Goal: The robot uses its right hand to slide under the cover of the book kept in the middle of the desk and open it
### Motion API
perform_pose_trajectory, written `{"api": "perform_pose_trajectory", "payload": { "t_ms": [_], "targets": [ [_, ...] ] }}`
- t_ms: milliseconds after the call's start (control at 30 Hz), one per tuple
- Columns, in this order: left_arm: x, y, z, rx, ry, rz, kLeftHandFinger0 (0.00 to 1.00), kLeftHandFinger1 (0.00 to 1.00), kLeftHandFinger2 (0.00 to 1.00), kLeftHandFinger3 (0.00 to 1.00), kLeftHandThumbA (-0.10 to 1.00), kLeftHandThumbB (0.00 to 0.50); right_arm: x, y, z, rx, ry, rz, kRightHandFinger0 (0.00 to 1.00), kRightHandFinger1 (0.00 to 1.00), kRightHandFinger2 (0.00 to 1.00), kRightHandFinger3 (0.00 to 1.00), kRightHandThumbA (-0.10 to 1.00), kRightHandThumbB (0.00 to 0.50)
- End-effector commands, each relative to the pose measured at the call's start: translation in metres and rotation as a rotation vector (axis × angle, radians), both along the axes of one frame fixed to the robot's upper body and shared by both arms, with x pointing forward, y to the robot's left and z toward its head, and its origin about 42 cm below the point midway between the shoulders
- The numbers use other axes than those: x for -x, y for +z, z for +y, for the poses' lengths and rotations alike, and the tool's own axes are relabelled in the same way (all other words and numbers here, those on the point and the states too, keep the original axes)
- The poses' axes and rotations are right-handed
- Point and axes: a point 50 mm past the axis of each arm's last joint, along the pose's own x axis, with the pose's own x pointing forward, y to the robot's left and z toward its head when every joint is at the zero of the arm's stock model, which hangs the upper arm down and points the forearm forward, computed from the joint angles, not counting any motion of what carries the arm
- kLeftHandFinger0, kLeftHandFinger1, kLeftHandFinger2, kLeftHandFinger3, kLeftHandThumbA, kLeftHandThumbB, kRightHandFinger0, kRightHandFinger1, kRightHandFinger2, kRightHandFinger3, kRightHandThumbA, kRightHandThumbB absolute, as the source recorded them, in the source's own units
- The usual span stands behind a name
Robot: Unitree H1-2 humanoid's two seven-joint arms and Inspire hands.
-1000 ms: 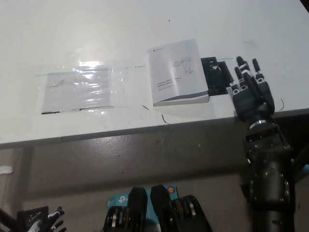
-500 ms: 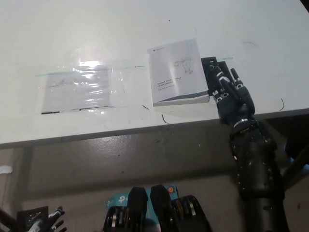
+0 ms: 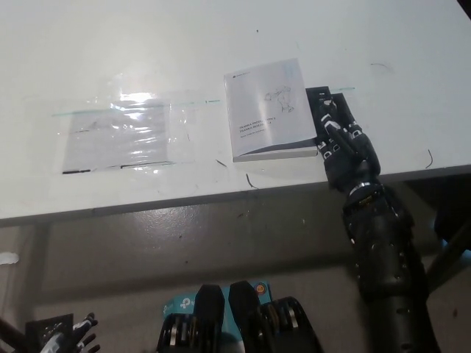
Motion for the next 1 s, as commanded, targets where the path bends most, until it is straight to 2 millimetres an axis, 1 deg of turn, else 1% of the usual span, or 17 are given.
{"api": "perform_pose_trajectory", "payload": {
  "t_ms": [0,33,133,200,233,300,333,367,400,467,567,633,667,733,767,867,967],
  "targets": [
    [-0.008,0.013,0.013,-0.040,0.005,-0.037,1.00,1.00,1.00,1.00,0.89,0.463,-0.012,0.036,0.012,0.024,0.041,-0.126,0.85,0.98,1.00,1.00,0.82,0.040],
    [-0.008,0.012,0.013,-0.027,0.011,-0.045,1.00,1.00,1.00,1.00,0.87,0.457,-0.012,0.037,0.013,0.024,0.044,-0.128,0.84,0.98,1.00,1.00,0.81,0.036],
    [-0.006,0.012,0.015,-0.031,-0.006,-0.031,1.00,1.00,1.00,1.00,0.91,0.465,-0.010,0.038,0.016,0.029,0.051,-0.130,0.83,0.97,1.00,1.00,0.81,0.041],
    [-0.005,0.012,0.017,-0.021,0.010,-0.033,1.00,1.00,1.00,1.00,0.87,0.443,-0.010,0.043,0.020,0.048,0.058,-0.139,0.80,0.94,0.99,1.00,0.81,0.043],
    [-0.005,0.012,0.016,-0.035,0.006,-0.030,1.00,1.00,1.00,1.00,0.89,0.434,-0.011,0.048,0.022,0.052,0.061,-0.144,0.78,0.92,0.98,1.00,0.79,0.052],
    [-0.003,0.012,0.017,-0.044,0.006,-0.030,1.00,1.00,1.00,1.00,0.89,0.436,-0.012,0.053,0.025,0.059,0.070,-0.153,0.77,0.91,0.96,1.00,0.78,0.042],
    [-0.004,0.011,0.018,-0.021,0.022,-0.032,1.00,1.00,1.00,1.00,0.85,0.433,-0.014,0.058,0.026,0.088,0.076,-0.168,0.76,0.89,0.93,1.00,0.79,0.052],
    [-0.001,0.010,0.019,-0.019,0.029,-0.029,1.00,1.00,1.00,1.00,0.85,0.435,-0.014,0.058,0.027,0.096,0.084,-0.172,0.76,0.89,0.92,1.00,0.79,0.052],
    [0.000,0.010,0.019,-0.032,0.017,-0.028,1.00,1.00,1.00,1.00,0.89,0.420,-0.014,0.064,0.029,0.107,0.093,-0.188,0.76,0.86,0.92,1.00,0.79,0.064],
    [0.001,0.010,0.019,-0.032,0.029,-0.031,1.00,1.00,1.00,1.00,0.88,0.394,-0.015,0.071,0.031,0.129,0.105,-0.202,0.73,0.82,0.89,1.00,0.78,0.078],
    [0.001,0.009,0.019,-0.048,0.016,-0.032,1.00,1.00,1.00,1.00,0.92,0.380,-0.014,0.080,0.036,0.142,0.128,-0.217,0.72,0.82,0.90,1.00,0.76,0.070],
    [0.002,0.008,0.020,-0.045,0.021,-0.028,1.00,1.00,1.00,1.00,0.92,0.366,-0.013,0.080,0.041,0.144,0.146,-0.221,0.73,0.83,0.91,1.00,0.73,0.080],
    [0.002,0.009,0.021,-0.054,0.001,-0.019,1.00,1.00,1.00,1.00,0.95,0.375,-0.013,0.081,0.043,0.140,0.161,-0.225,0.73,0.85,0.91,1.00,0.73,0.075],
    [0.002,0.009,0.021,-0.055,0.015,-0.021,1.00,1.00,1.00,1.00,0.94,0.359,-0.012,0.084,0.048,0.163,0.184,-0.241,0.73,0.86,0.93,1.00,0.74,0.060],
    [0.002,0.008,0.021,-0.045,0.017,-0.020,1.00,1.00,1.00,1.00,0.94,0.358,-0.011,0.085,0.050,0.178,0.196,-0.247,0.72,0.85,0.94,1.00,0.74,0.072],
    [0.003,0.008,0.022,-0.052,0.013,-0.032,1.00,1.00,1.00,1.00,0.93,0.349,-0.010,0.089,0.056,0.189,0.214,-0.257,0.71,0.85,0.95,1.00,0.73,0.069],
    [0.000,0.008,0.021,-0.052,0.021,-0.026,1.00,1.00,1.00,1.00,0.91,0.362,-0.010,0.094,0.067,0.208,0.234,-0.268,0.71,0.85,0.92,1.00,0.71,0.094]
  ]
}}
